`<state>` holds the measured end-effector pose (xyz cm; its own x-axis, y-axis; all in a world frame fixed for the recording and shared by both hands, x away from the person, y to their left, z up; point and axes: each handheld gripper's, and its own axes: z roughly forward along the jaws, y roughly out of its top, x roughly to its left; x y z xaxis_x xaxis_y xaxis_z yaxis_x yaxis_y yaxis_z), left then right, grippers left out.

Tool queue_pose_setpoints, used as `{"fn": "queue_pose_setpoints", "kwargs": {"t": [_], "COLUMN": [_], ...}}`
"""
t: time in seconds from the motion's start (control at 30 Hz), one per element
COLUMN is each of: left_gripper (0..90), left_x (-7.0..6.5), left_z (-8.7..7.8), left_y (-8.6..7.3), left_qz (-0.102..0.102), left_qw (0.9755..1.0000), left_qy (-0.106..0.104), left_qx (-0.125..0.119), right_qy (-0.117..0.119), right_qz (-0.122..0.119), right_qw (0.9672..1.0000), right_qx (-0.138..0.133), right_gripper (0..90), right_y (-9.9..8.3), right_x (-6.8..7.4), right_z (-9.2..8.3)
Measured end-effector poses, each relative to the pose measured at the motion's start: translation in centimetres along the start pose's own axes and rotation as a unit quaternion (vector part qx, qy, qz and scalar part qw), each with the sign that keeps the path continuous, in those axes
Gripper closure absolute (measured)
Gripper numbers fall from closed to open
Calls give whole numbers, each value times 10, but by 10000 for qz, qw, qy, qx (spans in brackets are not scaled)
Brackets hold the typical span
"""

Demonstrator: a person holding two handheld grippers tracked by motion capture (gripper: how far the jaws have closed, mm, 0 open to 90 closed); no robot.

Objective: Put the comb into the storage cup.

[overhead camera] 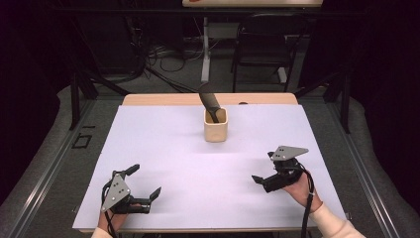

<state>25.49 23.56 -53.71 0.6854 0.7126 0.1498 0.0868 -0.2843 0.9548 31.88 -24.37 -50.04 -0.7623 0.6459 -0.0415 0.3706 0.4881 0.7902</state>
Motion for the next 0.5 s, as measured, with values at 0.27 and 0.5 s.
{"fn": "queue_pose_setpoints", "kwargs": {"t": [0.27, 0.5], "left_gripper": [3, 3], "left_x": [0, 0], "left_z": [0, 0], "left_y": [0, 0], "left_qz": [-5, -2], "left_qw": [10000, 10000], "left_qy": [-1, 3], "left_qx": [-4, 3], "right_qy": [-73, -172], "right_qz": [117, 124], "right_qw": [9999, 9997], "right_qx": [-38, -155], "right_gripper": [0, 0], "right_y": [-16, -29], "right_x": [5, 10], "right_z": [-4, -9]}}
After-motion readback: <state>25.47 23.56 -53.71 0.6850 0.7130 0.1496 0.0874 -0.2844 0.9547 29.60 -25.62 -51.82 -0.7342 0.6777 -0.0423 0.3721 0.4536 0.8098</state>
